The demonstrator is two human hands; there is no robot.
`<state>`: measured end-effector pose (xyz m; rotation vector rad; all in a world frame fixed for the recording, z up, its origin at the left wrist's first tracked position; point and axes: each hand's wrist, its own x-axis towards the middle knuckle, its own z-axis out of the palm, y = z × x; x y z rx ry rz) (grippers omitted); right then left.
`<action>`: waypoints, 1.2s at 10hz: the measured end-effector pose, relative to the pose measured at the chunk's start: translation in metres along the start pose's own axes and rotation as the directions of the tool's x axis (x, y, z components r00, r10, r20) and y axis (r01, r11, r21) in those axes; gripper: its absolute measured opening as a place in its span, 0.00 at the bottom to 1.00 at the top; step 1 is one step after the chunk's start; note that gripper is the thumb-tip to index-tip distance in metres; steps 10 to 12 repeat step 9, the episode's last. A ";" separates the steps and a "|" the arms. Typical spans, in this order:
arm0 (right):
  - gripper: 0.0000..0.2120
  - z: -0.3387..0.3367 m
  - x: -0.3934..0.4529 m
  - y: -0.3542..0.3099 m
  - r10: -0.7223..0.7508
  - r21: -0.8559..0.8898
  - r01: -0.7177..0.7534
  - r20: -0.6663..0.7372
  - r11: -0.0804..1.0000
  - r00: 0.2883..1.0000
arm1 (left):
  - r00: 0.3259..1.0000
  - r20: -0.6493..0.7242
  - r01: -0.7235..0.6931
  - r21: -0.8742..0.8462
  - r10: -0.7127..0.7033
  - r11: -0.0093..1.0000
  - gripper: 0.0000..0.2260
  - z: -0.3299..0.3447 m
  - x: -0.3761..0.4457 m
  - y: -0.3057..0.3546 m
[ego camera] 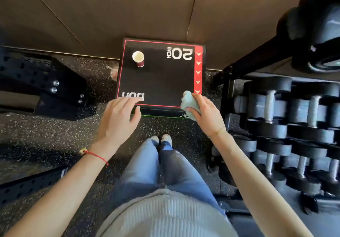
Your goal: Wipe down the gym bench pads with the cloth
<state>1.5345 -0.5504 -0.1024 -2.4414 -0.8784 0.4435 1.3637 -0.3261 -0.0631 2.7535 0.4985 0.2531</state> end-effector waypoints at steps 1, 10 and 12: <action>0.22 0.011 0.063 0.020 0.010 -0.052 -0.009 0.002 0.999 1.000 | 1.000 -0.013 0.013 0.002 -0.013 1.000 0.11 0.027 0.046 -0.015; 0.25 0.300 0.255 0.208 0.010 -0.190 0.018 0.149 0.982 0.989 | 0.991 0.107 0.078 -0.033 -0.074 0.996 0.12 0.308 0.146 -0.154; 0.25 0.300 0.255 0.208 0.010 -0.190 0.018 0.149 0.982 0.989 | 0.991 0.107 0.078 -0.033 -0.074 0.996 0.12 0.308 0.146 -0.154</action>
